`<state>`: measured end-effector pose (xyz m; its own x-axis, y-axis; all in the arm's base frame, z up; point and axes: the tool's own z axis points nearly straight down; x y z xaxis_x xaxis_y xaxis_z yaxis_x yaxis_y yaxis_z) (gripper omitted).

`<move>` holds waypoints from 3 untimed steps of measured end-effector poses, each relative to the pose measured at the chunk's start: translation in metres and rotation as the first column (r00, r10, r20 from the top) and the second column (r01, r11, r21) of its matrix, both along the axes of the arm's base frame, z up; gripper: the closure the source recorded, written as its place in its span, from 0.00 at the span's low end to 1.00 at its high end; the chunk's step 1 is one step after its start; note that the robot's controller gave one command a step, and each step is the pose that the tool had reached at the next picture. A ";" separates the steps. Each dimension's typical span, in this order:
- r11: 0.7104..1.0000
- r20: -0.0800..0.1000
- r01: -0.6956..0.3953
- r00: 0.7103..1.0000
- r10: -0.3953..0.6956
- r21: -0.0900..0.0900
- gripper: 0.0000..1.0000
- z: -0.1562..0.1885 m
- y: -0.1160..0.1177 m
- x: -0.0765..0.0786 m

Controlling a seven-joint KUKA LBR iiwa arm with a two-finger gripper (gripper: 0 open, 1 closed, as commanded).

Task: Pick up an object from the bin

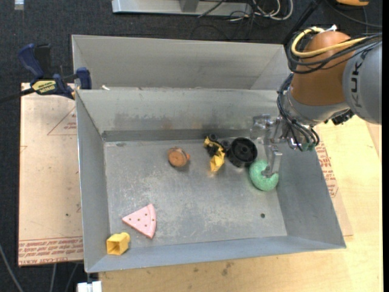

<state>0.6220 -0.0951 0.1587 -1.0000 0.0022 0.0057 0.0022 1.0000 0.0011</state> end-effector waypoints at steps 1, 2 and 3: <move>1.000 0.008 -0.002 1.000 0.002 -0.001 0.00 0.005 0.000 0.002; 0.999 0.017 -0.039 0.999 0.039 -0.003 0.00 -0.037 -0.003 0.011; 1.000 0.011 0.030 0.999 -0.030 0.001 0.00 -0.072 -0.012 -0.008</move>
Offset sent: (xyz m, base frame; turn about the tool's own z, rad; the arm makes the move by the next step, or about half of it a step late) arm 0.0123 -0.0046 -0.0693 -0.0622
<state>0.6143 -0.1068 0.0865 -0.9995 0.0319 -0.0053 0.0319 0.9995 0.0021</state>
